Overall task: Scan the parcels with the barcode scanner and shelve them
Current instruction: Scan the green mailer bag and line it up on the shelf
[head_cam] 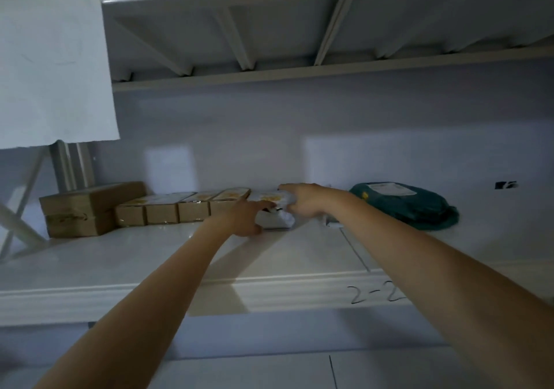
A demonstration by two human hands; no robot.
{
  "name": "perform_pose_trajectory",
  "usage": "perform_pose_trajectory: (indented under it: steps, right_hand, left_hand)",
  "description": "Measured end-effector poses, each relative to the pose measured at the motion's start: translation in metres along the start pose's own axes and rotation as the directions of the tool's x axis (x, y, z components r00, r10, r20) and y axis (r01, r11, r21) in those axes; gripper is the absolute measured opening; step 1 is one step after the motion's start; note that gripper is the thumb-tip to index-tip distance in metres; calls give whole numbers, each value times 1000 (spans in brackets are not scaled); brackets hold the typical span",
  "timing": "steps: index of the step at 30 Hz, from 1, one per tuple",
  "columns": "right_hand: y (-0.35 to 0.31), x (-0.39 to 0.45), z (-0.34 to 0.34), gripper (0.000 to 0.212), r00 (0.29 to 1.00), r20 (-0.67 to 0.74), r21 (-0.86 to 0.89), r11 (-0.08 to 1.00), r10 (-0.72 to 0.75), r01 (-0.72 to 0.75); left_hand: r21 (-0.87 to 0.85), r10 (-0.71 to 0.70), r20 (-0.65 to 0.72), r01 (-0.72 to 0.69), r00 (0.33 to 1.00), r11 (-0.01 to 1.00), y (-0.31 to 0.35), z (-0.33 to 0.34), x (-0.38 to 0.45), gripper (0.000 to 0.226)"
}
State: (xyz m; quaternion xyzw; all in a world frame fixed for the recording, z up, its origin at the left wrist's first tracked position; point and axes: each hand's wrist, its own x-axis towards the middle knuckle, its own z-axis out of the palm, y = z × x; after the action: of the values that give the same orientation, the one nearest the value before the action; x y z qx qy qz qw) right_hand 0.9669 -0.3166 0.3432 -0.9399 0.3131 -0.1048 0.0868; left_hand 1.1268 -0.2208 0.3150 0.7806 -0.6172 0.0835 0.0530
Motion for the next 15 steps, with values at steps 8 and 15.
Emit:
perform_pose_trajectory:
  steps: [8, 15]
  right_hand:
    - [-25, 14, 14, 28, 992, 7, -189, 974, 126, -122]
    - [-6, 15, 18, 39, 989, -25, -156, 977, 143, -145]
  left_hand:
    - [-19, 63, 23, -62, 998, 998, 7, 3, 4, 74]
    - [-40, 70, 72, -67, 995, 997, 13, 0, 6, 78]
